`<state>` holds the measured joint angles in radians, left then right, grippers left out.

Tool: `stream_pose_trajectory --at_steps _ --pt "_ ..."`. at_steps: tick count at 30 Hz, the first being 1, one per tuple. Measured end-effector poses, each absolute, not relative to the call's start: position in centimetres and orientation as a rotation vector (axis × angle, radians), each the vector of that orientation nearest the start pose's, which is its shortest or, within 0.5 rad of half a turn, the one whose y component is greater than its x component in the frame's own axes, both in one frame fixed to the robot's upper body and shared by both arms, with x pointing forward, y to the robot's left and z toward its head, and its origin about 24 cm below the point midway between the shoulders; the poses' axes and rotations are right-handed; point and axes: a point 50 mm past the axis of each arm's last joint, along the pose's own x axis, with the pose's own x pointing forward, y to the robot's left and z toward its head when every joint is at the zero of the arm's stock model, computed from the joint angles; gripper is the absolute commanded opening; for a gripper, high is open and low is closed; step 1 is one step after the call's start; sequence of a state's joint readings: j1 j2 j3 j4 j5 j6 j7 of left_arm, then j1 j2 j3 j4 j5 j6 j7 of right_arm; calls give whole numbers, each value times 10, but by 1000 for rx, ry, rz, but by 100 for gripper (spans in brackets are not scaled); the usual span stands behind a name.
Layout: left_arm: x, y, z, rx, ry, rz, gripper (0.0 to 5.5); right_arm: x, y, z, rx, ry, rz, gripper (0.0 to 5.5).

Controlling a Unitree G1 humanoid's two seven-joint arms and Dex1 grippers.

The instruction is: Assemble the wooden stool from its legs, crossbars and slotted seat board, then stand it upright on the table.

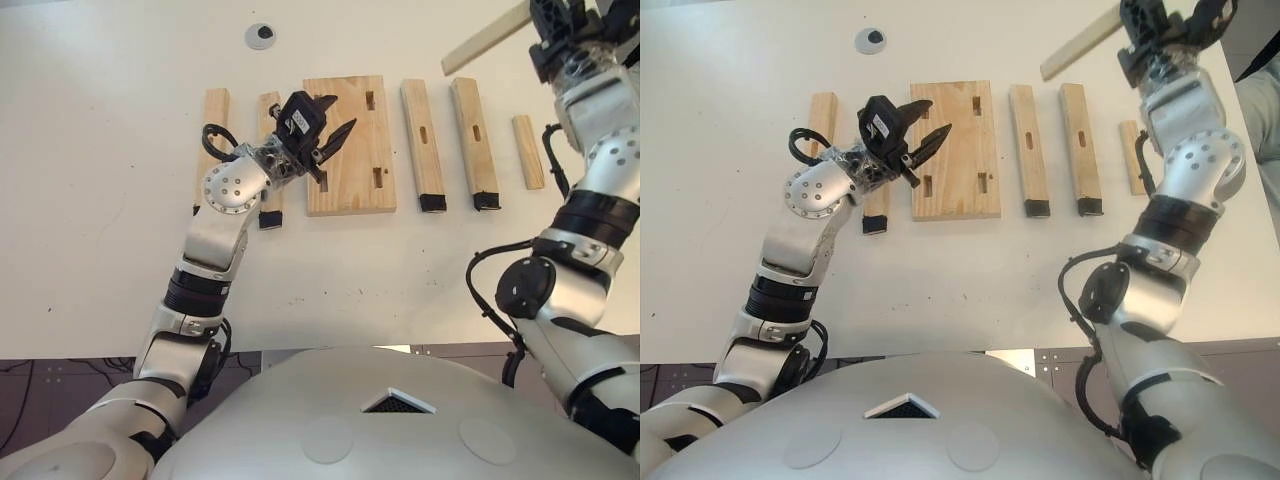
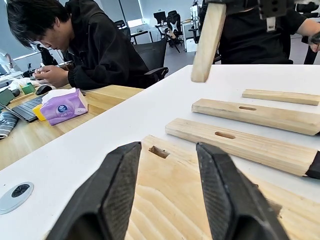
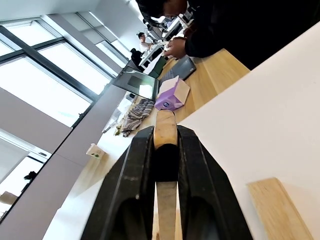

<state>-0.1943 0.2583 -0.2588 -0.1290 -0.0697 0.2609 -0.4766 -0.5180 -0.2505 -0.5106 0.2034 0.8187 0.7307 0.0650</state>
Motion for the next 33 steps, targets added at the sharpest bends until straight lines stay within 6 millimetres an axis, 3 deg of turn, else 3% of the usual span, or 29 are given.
stream_pose_trajectory --at_steps 11,21,33 --pt "273 116 87 206 52 -681 200 302 -221 82 832 287 59 42" --pt "273 118 90 213 52 -669 200 301 -228 74 806 299 20 42" --pt "272 115 87 222 57 -657 200 309 -219 76 678 252 30 42"
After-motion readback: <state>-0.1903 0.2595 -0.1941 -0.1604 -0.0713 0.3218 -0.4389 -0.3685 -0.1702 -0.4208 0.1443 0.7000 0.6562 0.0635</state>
